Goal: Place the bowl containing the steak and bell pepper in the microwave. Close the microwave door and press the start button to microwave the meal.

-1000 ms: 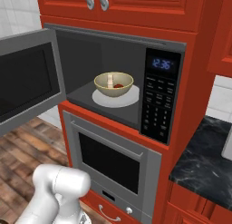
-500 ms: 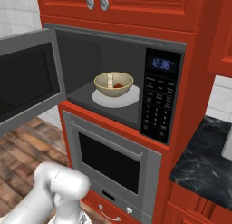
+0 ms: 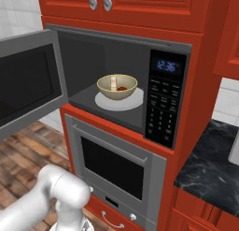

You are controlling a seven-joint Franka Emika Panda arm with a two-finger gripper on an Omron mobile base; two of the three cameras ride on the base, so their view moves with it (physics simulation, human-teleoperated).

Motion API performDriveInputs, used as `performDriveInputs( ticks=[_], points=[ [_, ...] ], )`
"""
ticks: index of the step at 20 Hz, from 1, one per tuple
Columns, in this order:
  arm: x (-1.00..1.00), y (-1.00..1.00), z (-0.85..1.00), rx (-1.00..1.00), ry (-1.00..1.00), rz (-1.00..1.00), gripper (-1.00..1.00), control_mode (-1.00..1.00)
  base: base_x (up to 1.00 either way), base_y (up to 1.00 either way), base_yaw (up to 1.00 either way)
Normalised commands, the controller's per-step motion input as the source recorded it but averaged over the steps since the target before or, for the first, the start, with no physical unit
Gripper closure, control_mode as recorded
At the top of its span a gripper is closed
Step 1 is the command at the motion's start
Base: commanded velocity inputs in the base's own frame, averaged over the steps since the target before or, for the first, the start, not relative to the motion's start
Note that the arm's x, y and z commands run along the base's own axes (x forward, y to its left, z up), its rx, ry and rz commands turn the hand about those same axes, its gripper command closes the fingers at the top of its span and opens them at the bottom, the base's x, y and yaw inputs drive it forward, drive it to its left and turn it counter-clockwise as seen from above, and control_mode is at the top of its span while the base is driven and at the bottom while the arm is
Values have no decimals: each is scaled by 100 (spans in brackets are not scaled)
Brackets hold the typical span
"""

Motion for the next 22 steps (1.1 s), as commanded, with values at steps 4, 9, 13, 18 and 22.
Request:
performDriveInputs(
  ticks=[4,9,13,18,22],
  points=[
    [51,66,-22,-14,4,-8,-100,-100,0,0,0],
    [49,58,-22,-12,2,-8,-100,-100,0,0,0],
    [58,40,-9,-5,0,-10,-100,-100,0,0,0],
    [68,7,-11,0,0,-8,-100,-100,0,0,0],
    [59,-5,-15,0,0,-8,-100,-100,0,0,0]
  ],
)
